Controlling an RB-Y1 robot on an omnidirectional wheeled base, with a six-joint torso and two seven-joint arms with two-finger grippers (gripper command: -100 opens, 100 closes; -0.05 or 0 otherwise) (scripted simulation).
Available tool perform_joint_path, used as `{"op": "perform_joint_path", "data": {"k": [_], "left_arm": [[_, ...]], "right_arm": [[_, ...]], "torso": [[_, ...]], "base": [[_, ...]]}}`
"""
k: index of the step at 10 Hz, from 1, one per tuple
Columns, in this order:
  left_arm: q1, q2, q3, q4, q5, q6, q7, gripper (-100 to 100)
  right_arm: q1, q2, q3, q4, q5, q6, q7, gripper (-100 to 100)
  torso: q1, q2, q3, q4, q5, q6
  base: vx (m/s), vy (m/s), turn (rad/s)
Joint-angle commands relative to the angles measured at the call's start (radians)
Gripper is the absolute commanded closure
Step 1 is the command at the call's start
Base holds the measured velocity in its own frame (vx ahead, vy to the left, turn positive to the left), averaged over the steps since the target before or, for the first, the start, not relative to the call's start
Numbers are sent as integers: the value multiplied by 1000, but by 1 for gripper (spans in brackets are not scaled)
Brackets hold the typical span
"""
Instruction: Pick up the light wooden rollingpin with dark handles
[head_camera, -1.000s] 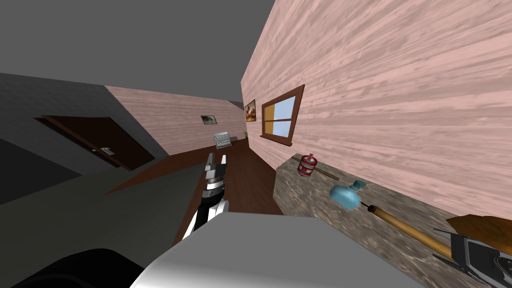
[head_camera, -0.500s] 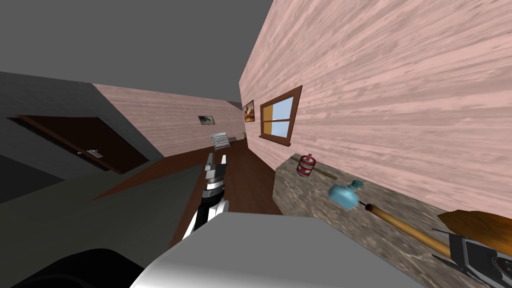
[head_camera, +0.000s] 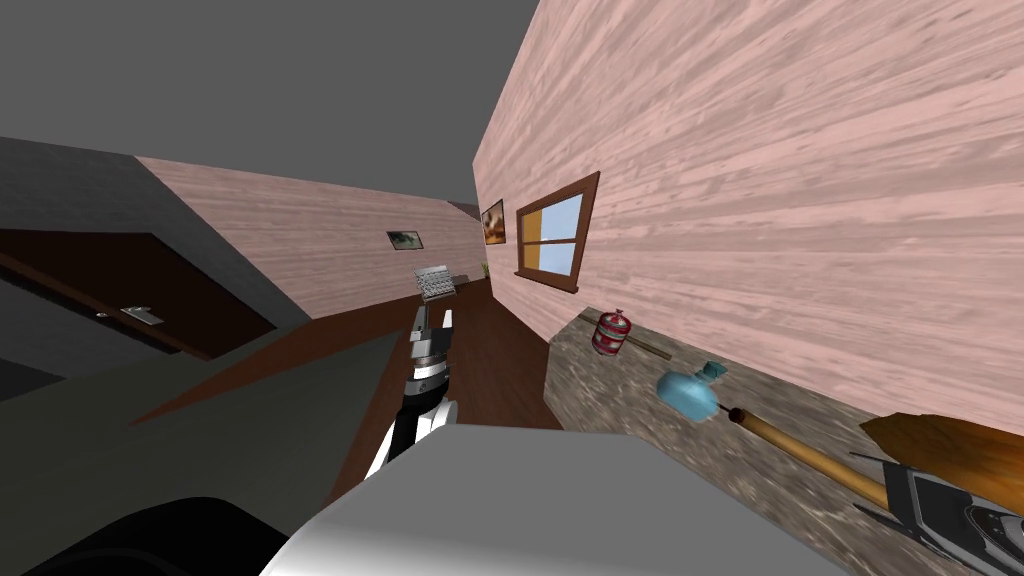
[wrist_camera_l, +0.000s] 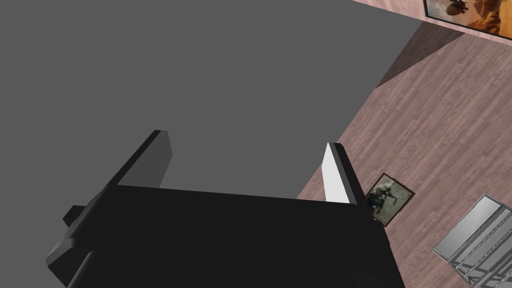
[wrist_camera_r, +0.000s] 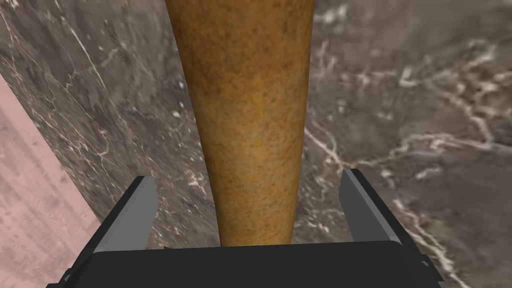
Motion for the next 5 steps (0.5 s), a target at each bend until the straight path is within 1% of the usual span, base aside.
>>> {"op": "perform_joint_path", "data": {"k": [1, 2, 4, 5], "left_arm": [[0, 0, 0, 0, 0, 0, 0, 0], [0, 0, 0, 0, 0, 0, 0, 0], [0, 0, 0, 0, 0, 0, 0, 0], [0, 0, 0, 0, 0, 0, 0, 0]], "right_arm": [[-50, 13, 44, 50, -14, -28, 36, -100], [-62, 13, 44, 52, -14, -28, 36, -100], [-129, 30, 95, 115, -31, -60, 78, -100], [-112, 25, 81, 101, -25, -52, 64, -100]], "torso": [[0, 0, 0, 0, 0, 0], [-1, 0, 0, 0, -1, 1], [-3, 0, 0, 0, -2, 0], [-3, -1, -1, 0, -3, -1]], "base": [[60, 10, -99], [41, 12, -38], [43, 10, -65], [23, 6, -14]]}}
